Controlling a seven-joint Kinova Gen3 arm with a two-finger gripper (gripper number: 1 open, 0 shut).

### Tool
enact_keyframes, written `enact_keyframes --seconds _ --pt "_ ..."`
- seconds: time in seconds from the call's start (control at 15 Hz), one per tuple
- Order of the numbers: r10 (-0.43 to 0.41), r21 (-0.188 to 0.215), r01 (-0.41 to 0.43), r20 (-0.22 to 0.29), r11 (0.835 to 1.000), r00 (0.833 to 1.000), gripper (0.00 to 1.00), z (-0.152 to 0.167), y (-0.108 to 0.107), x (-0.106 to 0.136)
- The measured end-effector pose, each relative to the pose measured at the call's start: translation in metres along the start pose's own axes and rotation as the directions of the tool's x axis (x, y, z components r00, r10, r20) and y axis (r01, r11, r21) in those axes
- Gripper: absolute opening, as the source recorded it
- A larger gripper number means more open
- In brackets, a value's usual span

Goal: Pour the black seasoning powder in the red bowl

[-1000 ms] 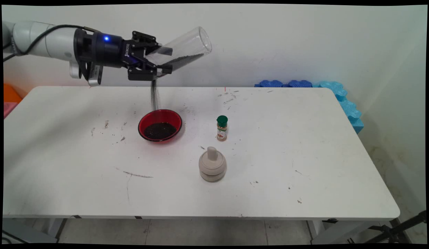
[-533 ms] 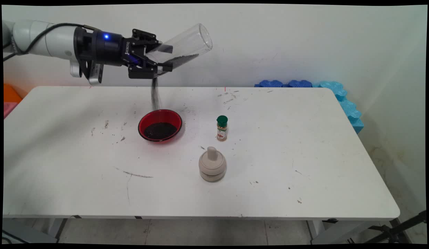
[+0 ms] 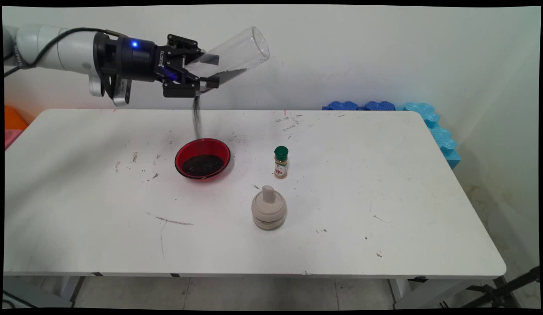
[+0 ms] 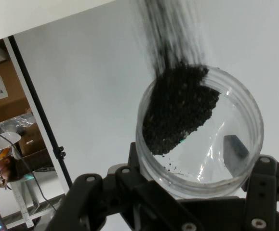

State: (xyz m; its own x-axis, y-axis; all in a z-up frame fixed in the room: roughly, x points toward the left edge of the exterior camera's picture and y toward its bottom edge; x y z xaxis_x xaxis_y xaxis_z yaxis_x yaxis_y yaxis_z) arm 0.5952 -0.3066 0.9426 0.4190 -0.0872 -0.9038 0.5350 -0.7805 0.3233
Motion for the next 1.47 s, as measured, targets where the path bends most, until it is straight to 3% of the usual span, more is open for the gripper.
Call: enact_keyframes --seconds 1.47 --pt "0.011 -0.034 -0.01 0.043 0.999 0.999 0.0 -0.0007 0.0068 -0.0078"
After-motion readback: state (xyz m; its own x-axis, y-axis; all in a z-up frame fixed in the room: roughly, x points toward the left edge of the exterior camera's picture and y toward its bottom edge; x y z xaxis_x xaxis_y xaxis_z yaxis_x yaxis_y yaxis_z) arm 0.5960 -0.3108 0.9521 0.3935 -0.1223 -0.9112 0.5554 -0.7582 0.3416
